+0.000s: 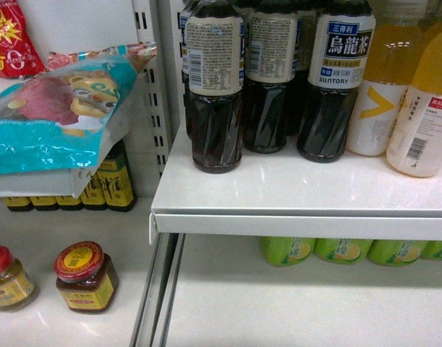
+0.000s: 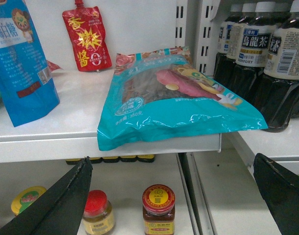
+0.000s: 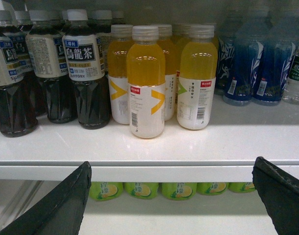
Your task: Move water from second to third shelf
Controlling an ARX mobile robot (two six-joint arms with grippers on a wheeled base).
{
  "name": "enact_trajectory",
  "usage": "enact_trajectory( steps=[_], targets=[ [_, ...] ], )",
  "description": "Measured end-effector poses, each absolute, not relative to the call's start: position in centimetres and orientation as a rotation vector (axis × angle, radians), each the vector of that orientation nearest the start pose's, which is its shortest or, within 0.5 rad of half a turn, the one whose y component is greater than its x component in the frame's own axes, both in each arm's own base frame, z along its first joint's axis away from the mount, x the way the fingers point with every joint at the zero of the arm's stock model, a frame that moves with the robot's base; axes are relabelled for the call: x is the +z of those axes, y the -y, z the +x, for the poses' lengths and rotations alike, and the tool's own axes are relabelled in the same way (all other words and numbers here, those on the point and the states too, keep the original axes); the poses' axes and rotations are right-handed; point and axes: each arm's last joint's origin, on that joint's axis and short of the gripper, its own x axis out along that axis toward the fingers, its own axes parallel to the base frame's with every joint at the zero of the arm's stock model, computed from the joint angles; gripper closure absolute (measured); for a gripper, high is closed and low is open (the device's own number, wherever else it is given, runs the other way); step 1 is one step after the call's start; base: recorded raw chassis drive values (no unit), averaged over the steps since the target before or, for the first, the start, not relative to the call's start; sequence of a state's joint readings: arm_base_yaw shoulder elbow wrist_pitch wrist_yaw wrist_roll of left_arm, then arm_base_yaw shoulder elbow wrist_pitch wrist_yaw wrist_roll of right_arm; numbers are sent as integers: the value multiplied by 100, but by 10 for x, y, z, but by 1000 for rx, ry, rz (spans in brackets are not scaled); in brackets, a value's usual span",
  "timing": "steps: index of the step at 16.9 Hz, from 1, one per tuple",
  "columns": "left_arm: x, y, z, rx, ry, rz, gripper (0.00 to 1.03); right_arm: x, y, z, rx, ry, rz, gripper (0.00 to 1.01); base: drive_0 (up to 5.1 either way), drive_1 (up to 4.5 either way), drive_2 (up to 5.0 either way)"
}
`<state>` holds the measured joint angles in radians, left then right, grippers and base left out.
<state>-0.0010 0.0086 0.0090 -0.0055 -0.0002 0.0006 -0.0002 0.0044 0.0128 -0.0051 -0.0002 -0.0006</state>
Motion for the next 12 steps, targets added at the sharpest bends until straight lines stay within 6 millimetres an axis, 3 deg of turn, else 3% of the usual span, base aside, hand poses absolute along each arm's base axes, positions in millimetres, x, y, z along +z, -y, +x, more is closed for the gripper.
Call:
enact_trajectory(
  steps=[12],
  targets=[
    [165,0,98,-1,-5,1,5,167,0,97,0,3,-1,3,0,0,0]
  ],
)
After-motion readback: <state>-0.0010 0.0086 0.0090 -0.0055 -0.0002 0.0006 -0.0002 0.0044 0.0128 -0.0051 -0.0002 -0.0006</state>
